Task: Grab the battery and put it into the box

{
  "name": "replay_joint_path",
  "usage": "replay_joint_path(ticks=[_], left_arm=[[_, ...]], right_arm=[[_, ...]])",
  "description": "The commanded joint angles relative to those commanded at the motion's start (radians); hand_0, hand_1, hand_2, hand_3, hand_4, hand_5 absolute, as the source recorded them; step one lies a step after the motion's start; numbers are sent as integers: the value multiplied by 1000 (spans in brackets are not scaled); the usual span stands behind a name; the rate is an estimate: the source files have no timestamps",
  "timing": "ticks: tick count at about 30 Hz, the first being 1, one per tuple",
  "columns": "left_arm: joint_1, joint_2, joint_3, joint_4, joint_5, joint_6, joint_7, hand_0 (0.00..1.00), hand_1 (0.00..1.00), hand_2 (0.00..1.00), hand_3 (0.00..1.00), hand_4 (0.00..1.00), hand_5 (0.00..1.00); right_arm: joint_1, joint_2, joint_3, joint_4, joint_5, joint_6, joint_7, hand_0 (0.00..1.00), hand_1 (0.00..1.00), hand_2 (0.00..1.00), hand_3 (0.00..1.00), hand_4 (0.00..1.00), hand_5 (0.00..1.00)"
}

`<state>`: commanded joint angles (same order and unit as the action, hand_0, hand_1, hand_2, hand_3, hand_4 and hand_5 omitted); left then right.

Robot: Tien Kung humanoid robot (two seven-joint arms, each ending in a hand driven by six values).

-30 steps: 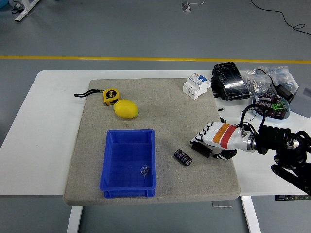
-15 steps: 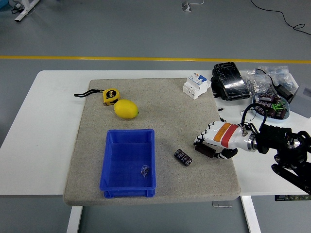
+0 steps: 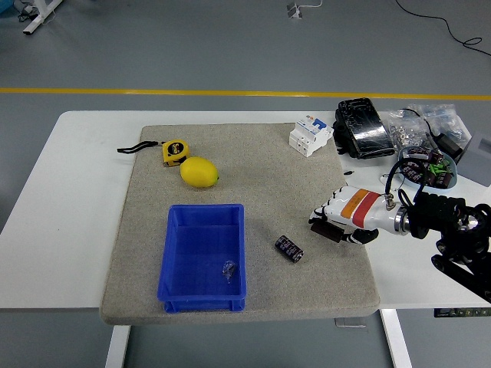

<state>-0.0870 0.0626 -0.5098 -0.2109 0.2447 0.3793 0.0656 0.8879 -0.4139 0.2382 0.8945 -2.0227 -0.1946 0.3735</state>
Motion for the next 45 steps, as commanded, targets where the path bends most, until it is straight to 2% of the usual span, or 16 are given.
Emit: replay_joint_path(ticks=[9, 19, 20, 25, 33, 43, 45], left_arm=[[3, 2, -5, 0, 9, 0, 2, 690, 649, 718, 638, 738, 576], [11, 2, -6, -1, 10, 5, 5, 692, 647, 717, 638, 737, 575], [11, 2, -5, -1, 9, 4, 5, 690, 646, 716, 638, 737, 577], [12, 4, -4, -1, 11, 3, 5, 690, 646, 716, 638, 737, 577], [15, 8, -2, -1, 8, 6, 1, 686, 636, 711, 638, 737, 577], [15, 12, -10, -1, 21, 13, 3, 681, 628, 707, 639, 738, 578], [15, 13, -15, 0, 27, 14, 4, 674, 613, 700, 636, 738, 577]], right_arm=[[8, -1, 33, 11, 16, 9, -5, 641, 509, 554, 540, 653, 2], [48, 46, 118, 39, 42, 53, -28, 641, 498, 547, 540, 658, 2], [54, 50, 123, 45, 48, 58, -29, 640, 492, 543, 552, 684, 2], [101, 95, 149, 79, 96, 77, -31, 640, 492, 543, 552, 684, 2], [151, 177, 141, 88, 118, 88, -36, 647, 501, 551, 559, 708, 34], [166, 267, 87, 98, 146, 108, -45, 646, 501, 556, 560, 714, 41], [166, 281, 75, 95, 148, 118, -48, 651, 510, 575, 563, 741, 80]])
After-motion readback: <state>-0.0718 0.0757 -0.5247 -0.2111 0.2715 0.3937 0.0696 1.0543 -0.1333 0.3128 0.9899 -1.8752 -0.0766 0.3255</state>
